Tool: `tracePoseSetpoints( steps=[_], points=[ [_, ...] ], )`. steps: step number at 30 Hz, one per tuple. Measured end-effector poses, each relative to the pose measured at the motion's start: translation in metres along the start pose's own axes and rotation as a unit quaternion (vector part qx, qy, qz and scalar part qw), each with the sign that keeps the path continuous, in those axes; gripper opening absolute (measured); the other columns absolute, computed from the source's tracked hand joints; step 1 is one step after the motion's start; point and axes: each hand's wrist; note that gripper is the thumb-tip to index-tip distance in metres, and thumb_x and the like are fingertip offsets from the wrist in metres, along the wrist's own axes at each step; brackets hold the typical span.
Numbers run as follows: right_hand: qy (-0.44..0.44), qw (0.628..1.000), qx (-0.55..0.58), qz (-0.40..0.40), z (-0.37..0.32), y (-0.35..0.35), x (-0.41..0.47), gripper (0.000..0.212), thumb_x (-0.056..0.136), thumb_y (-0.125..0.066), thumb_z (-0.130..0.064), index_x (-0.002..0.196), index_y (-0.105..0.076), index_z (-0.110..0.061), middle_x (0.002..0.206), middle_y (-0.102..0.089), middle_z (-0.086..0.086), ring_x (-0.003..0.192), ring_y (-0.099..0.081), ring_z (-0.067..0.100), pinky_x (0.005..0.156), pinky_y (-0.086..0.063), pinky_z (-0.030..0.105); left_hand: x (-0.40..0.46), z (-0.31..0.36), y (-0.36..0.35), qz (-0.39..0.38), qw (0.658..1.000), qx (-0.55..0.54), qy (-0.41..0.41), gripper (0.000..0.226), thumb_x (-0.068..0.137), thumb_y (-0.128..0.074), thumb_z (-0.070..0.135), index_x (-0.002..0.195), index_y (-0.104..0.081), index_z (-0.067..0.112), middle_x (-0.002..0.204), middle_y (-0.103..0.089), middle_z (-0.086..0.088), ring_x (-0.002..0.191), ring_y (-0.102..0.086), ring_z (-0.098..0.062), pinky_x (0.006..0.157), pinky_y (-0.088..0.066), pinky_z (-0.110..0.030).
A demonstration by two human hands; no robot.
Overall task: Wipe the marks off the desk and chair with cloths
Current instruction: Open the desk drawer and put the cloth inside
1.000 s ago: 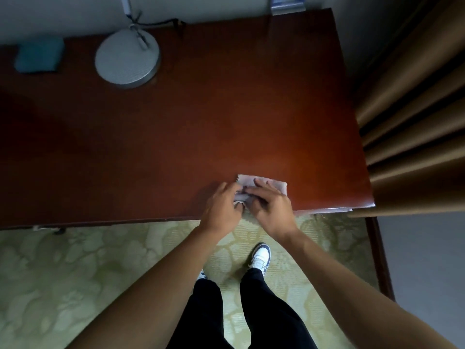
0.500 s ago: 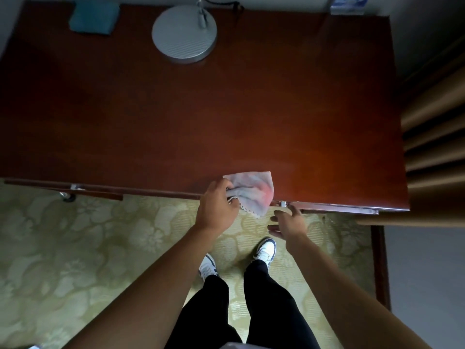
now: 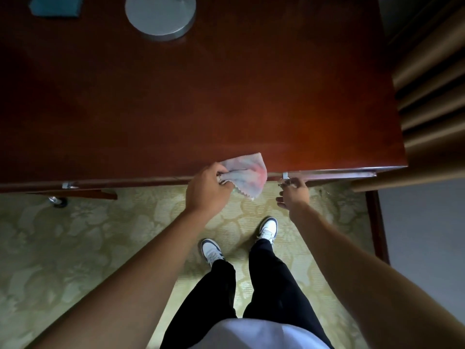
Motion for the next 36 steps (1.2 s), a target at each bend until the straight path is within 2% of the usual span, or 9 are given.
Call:
tracePoseSetpoints(
  steps=[9, 15, 18, 20, 22, 24, 28, 32, 36],
  points=[
    [0.021, 0.979, -0.2, 0.039, -0.014, 0.009, 0.0, 0.018, 0.089, -0.049, -0.03, 0.085, -0.063, -0.018, 0.078, -0.07, 0.009, 0.071, -0.071, 0.029, 0.075, -0.061, 0.044, -0.006, 0.004, 0.007, -0.001, 1.0, -0.018, -0.001, 0.02, 0.076, -0.069, 0.026, 0.096, -0.068, 0.024, 0.095, -0.074, 0.003, 0.089, -0.067, -0.025, 0.069, -0.047, -0.03],
    [-0.035, 0.988, -0.151, 0.02, -0.02, 0.007, -0.006, 0.024, 0.092, -0.047, -0.024, 0.1, -0.063, -0.007, 0.074, -0.068, 0.011, 0.058, -0.066, 0.025, 0.071, -0.061, 0.039, -0.012, 0.0, 0.009, -0.011, 1.0, -0.02, 0.01, 0.014, 0.079, -0.066, 0.026, 0.093, -0.065, 0.026, 0.088, -0.071, 0.004, 0.081, -0.065, -0.024, 0.064, -0.047, -0.032],
    [-0.049, 0.987, -0.15, 0.024, -0.025, -0.002, -0.018, 0.035, 0.097, -0.043, -0.026, 0.12, -0.052, 0.0, 0.084, -0.067, 0.014, 0.062, -0.068, 0.026, 0.078, -0.059, 0.041, -0.016, -0.002, 0.011, -0.012, 1.0, -0.022, 0.015, 0.013, 0.079, -0.065, 0.025, 0.092, -0.064, 0.026, 0.088, -0.071, 0.004, 0.08, -0.064, -0.023, 0.062, -0.046, -0.032],
    [-0.044, 0.992, -0.116, 0.023, -0.03, -0.018, -0.034, 0.037, 0.099, -0.042, -0.023, 0.13, -0.042, -0.001, 0.07, -0.065, 0.01, 0.053, -0.066, 0.018, 0.084, -0.054, 0.035, -0.018, -0.007, 0.018, -0.004, 0.999, -0.031, 0.021, 0.012, 0.08, -0.065, 0.026, 0.092, -0.064, 0.026, 0.088, -0.07, 0.006, 0.079, -0.064, -0.022, 0.062, -0.047, -0.032],
    [-0.043, 0.993, -0.108, -0.012, -0.032, -0.037, -0.053, 0.034, 0.098, -0.045, -0.019, 0.128, -0.045, -0.003, 0.072, -0.064, 0.011, 0.051, -0.063, 0.019, 0.074, -0.052, 0.034, -0.019, -0.011, 0.026, 0.002, 0.998, -0.046, 0.031, 0.011, 0.08, -0.065, 0.027, 0.09, -0.064, 0.029, 0.084, -0.069, 0.008, 0.075, -0.063, -0.018, 0.058, -0.044, -0.029],
    [-0.057, 0.995, -0.054, -0.055, -0.034, -0.056, -0.074, 0.027, 0.094, -0.044, -0.021, 0.108, -0.058, -0.002, 0.088, -0.063, 0.014, 0.062, -0.061, 0.026, 0.064, -0.049, 0.032, -0.02, -0.015, 0.037, 0.003, 0.997, -0.069, 0.035, 0.01, 0.078, -0.065, 0.028, 0.087, -0.063, 0.031, 0.079, -0.067, 0.011, 0.072, -0.062, -0.014, 0.053, -0.04, -0.025],
    [-0.016, 0.992, 0.054, -0.115, -0.05, -0.092, -0.111, 0.039, 0.097, -0.035, -0.04, 0.107, -0.062, -0.014, 0.095, -0.07, 0.005, 0.089, -0.065, 0.024, 0.087, -0.048, 0.041, -0.021, -0.033, 0.077, 0.026, 0.991, -0.129, 0.032, 0.013, 0.073, -0.067, 0.028, 0.085, -0.064, 0.032, 0.075, -0.068, 0.015, 0.069, -0.063, -0.006, 0.053, -0.043, -0.024],
    [0.018, 0.971, 0.113, -0.209, -0.082, -0.126, -0.135, 0.057, 0.09, -0.049, -0.061, 0.116, -0.061, -0.012, 0.109, -0.07, 0.009, 0.101, -0.067, 0.028, 0.087, -0.055, 0.042, -0.025, -0.068, 0.125, 0.039, 0.984, -0.167, 0.041, 0.015, 0.073, -0.069, 0.023, 0.084, -0.065, 0.033, 0.076, -0.068, 0.019, 0.068, -0.062, -0.001, 0.054, -0.043, -0.021],
    [0.095, 0.953, 0.051, -0.284, -0.101, -0.177, -0.168, 0.032, 0.087, -0.066, -0.031, 0.108, -0.067, -0.007, 0.104, -0.074, 0.013, 0.092, -0.072, 0.025, 0.071, -0.058, 0.037, -0.029, -0.115, 0.161, 0.062, 0.975, -0.204, 0.063, 0.02, 0.075, -0.069, 0.014, 0.09, -0.067, 0.027, 0.085, -0.07, 0.014, 0.076, -0.063, -0.007, 0.061, -0.043, -0.02]
  ],
)
Point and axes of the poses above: each hand's wrist, its own x-axis towards the middle knuckle, its own y-axis out of the back of the hand, z = x × y
